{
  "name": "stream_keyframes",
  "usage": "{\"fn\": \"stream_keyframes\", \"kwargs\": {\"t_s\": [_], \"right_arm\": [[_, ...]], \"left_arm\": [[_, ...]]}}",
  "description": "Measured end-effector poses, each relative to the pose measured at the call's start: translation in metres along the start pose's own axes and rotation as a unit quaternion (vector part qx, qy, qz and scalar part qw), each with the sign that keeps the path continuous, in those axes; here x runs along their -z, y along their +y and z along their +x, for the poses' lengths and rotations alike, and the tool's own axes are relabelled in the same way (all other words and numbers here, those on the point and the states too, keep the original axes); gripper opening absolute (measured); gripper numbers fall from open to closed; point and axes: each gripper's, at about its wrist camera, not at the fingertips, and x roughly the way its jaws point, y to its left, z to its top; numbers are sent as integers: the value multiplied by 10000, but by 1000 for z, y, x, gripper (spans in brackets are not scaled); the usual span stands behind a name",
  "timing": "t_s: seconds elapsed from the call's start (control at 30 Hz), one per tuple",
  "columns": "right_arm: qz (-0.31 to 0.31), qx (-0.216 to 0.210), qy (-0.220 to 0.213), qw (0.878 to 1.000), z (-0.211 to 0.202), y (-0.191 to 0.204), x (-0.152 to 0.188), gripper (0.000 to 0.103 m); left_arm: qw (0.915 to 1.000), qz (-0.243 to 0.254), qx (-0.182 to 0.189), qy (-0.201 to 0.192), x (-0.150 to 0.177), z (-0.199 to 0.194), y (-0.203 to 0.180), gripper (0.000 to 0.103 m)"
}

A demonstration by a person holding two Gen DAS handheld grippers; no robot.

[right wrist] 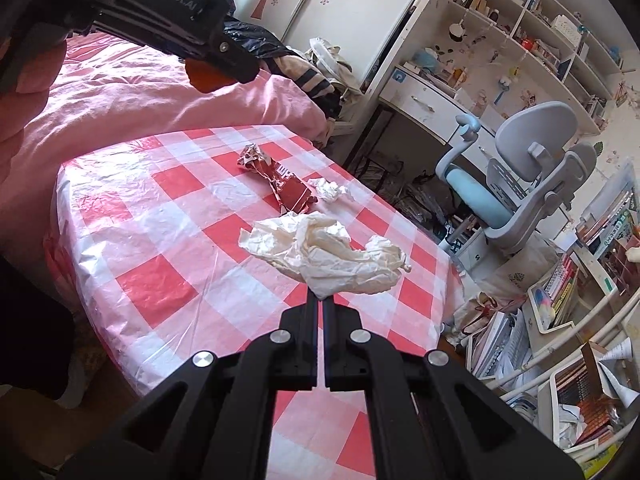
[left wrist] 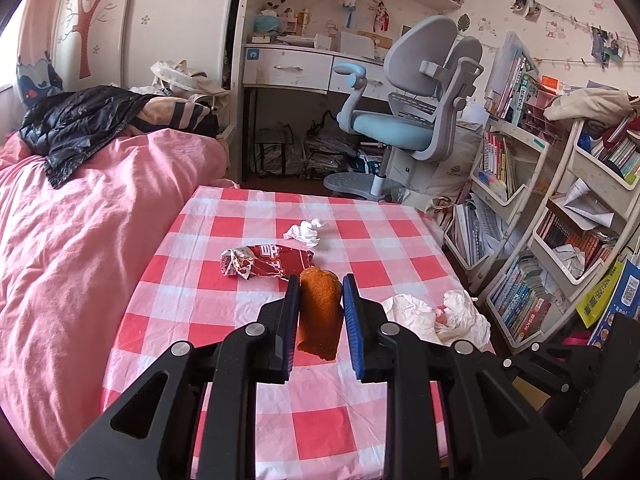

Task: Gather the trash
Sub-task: 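Hold the tissue and orange scrap above the table with both tools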

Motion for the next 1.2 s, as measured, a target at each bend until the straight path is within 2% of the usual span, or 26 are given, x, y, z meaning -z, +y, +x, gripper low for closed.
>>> {"fn": "stream_keyframes", "kwargs": {"t_s": [0.4, 0.7, 1.2], "right_arm": [[211, 68, -116, 9997, -7, -13, 1, 3], [500, 71, -279, 9983, -15, -26, 1, 3], [631, 72, -376, 9973, -19, -42, 10, 3]], "left_arm": [[9983, -320, 462, 175, 2, 10, 1, 21], [9954, -702, 597, 273, 5, 20, 17, 21], [9988, 213, 423, 116, 8, 27, -41, 21]]}}
